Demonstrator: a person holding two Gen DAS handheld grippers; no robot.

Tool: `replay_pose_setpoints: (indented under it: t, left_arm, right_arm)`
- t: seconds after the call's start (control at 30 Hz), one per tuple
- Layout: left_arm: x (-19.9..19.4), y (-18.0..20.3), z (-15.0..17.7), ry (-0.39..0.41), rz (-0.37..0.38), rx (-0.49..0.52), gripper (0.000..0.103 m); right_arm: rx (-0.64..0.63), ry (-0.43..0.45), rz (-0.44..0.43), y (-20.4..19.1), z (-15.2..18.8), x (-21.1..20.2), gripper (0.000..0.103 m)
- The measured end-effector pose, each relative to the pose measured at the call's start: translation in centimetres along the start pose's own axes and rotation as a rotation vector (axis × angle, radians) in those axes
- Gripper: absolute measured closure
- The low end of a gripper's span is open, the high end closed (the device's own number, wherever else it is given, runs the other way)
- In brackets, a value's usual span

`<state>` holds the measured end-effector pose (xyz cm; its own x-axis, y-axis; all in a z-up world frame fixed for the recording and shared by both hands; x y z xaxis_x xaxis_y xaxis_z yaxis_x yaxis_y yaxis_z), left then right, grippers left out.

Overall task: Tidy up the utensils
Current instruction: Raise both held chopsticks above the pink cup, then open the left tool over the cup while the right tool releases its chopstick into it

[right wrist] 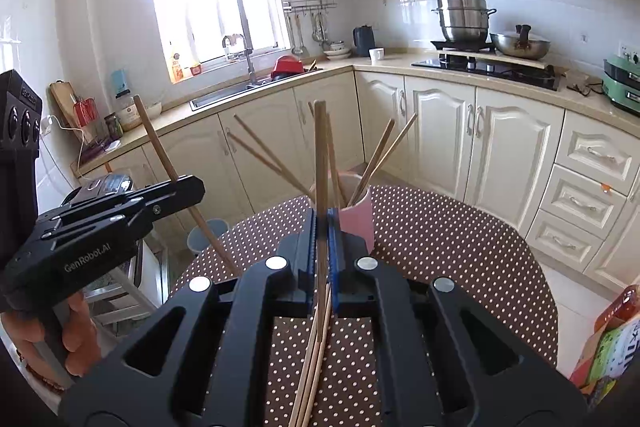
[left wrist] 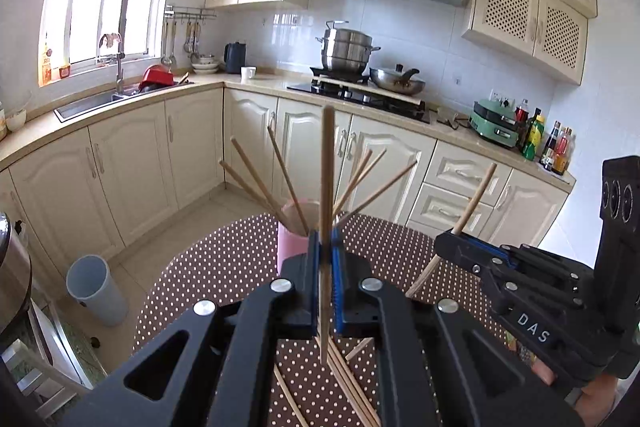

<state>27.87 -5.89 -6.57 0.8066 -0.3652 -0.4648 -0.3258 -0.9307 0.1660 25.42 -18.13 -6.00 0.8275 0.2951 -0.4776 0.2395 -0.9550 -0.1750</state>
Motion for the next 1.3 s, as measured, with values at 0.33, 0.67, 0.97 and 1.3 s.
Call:
replay_pose_setpoints:
  t: [0.33, 0.67, 0.97, 1.3]
  left_arm:
    - [1.2, -0.3, -4.5, 0.084, -0.016, 0.006, 0.097]
    - [2.8, -1.5, -9.0, 0.163, -0.025, -0.049, 0.097]
    - [5.0, -2.6, -10.9, 0.209, -0.06, -0.068, 0.097]
    - [8.4, -3.4, -9.1, 0.164, -0.056, -0.068, 0.097]
  right_arm:
    - [-0.006, 0.085, 0.011, 0.3, -4.0, 0.2, 0.097]
    - [-0.019, 0.176, 0.002, -1.2, -8.3, 1.5, 0.097]
    - [-0.032, 0.247, 0.035, -1.9, -11.0, 3.4, 0.097]
    - [-0.043, 0.274, 0.068, -1.9, -10.9, 5.1, 0.097]
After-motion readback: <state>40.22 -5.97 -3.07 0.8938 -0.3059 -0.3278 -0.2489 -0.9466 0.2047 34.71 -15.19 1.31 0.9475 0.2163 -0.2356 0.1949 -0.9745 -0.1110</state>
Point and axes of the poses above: each gripper's, at about its wrist camera, not at the fingertips, and x roughly the way its jaws point, y to its right, z to its underside, the point moved 7 cm from there along x, roughly the way its jaws point, and after that the axes turned 4 degrees about z, right-handed, at the moved point
